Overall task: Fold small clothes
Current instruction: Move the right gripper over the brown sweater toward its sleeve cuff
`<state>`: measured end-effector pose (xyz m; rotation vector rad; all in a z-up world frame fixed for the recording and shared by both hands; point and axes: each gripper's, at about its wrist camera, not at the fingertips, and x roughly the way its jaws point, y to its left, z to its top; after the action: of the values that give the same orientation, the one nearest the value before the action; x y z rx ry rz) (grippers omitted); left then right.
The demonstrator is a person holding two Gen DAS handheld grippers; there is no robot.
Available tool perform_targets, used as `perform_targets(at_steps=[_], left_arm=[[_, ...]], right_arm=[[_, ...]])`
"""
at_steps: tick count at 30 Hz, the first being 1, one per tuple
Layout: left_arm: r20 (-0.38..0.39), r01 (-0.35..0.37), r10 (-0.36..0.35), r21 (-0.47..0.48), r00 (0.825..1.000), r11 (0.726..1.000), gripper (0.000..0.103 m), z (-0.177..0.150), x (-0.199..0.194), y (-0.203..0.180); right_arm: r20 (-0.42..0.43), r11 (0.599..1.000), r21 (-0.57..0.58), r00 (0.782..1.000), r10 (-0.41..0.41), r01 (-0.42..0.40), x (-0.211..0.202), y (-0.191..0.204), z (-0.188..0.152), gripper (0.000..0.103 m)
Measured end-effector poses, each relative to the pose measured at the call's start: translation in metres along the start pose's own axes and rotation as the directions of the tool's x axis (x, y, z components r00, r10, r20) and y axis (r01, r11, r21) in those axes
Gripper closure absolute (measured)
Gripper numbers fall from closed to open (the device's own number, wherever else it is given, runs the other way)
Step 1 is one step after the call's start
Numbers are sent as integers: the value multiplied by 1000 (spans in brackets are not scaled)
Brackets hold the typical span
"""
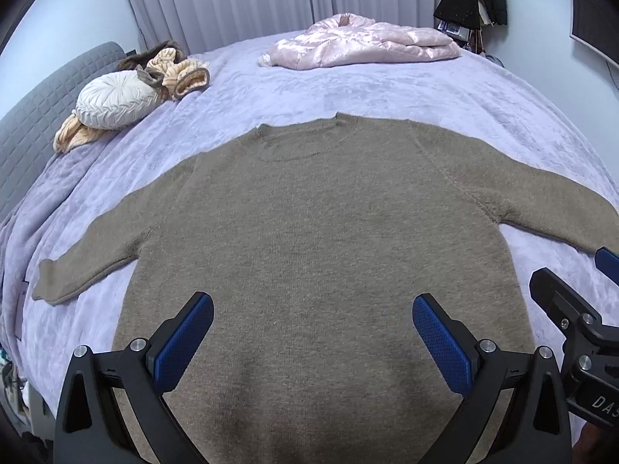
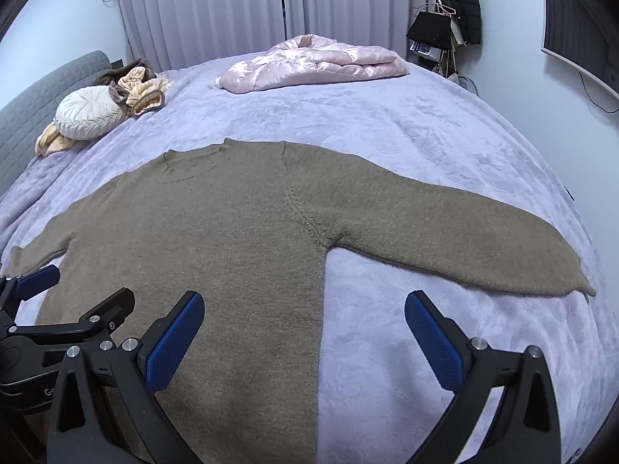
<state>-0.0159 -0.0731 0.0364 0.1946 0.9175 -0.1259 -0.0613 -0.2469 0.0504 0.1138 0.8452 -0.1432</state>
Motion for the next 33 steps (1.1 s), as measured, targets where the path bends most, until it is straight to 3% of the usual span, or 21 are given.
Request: perform_targets(at_steps=[9,12,18,28,33], left_arm=[[-7,50,-50,41,999,998,0,15,-2,-23],[-46,94,-92,40,995,995,0,23,2,-34],[-23,113,-112,71,993,991,0,39,-2,-64],[-44,132,-126,162,991,978,0,63,13,-135],[-56,122,-113,199,992,972,0,72,29,-166]], right_arm=[[12,997,80,1000,-21,20,-3,-36,2,0],[17,994,97,999,-43,41,-4,-53,3,0],[20,983,164,996,-87,82,-4,-97,5,0],[-18,940,286,981,-191,188,0,-183,-4,0],[-57,908,361,977,-206,212,7,-224,-13,0]])
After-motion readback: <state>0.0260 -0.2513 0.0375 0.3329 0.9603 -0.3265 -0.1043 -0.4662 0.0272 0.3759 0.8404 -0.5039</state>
